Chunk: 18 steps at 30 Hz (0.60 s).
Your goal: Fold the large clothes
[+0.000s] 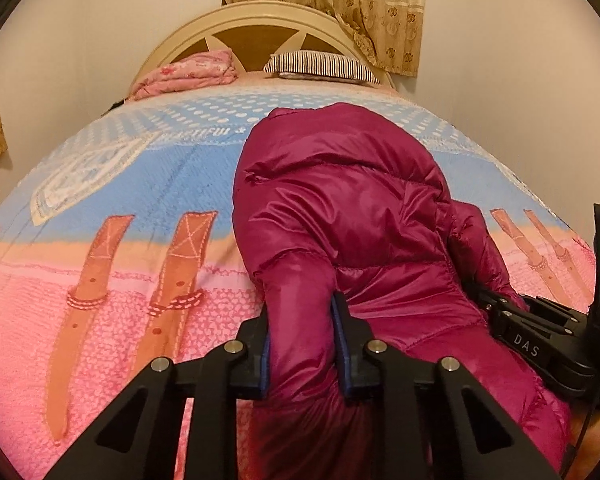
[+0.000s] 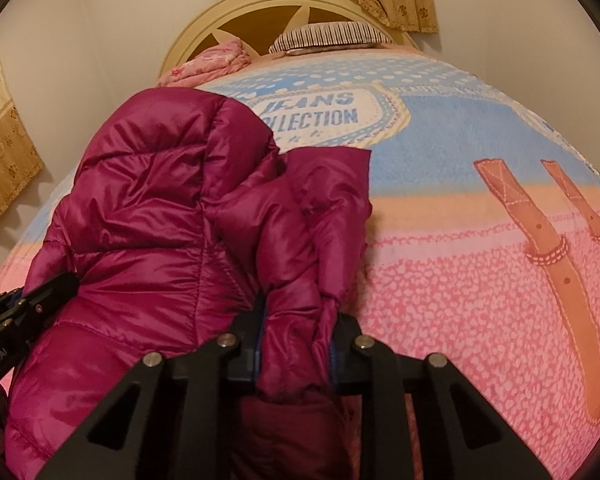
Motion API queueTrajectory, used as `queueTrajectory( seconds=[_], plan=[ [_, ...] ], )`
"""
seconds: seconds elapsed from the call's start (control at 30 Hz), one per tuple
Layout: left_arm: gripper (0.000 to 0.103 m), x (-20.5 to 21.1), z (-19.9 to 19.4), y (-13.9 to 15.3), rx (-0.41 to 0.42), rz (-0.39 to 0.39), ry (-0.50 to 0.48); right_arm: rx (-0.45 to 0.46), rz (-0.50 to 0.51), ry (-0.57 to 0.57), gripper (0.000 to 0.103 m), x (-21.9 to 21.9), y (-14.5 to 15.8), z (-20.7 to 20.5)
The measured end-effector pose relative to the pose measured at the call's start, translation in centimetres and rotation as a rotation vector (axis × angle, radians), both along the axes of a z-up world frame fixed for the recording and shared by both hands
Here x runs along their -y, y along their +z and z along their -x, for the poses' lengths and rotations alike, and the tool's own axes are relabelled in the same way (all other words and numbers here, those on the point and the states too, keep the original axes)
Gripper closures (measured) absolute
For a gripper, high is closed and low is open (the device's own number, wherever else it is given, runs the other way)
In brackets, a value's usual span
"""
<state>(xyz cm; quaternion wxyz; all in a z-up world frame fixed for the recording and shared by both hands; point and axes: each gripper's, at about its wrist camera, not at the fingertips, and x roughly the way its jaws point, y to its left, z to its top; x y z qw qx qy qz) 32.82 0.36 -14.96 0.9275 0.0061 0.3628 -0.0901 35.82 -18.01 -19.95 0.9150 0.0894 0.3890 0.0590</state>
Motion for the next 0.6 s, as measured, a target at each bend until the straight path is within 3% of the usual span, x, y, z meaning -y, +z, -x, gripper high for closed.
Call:
queueTrajectory(
  seconds=[0.6],
  plan=[
    [0.081, -2.6, 3.1, 2.4, 0.039, 0.022, 0.037, 0.029, -0.030, 0.079, 0.082, -2.2, 1.8, 1.6]
  ],
)
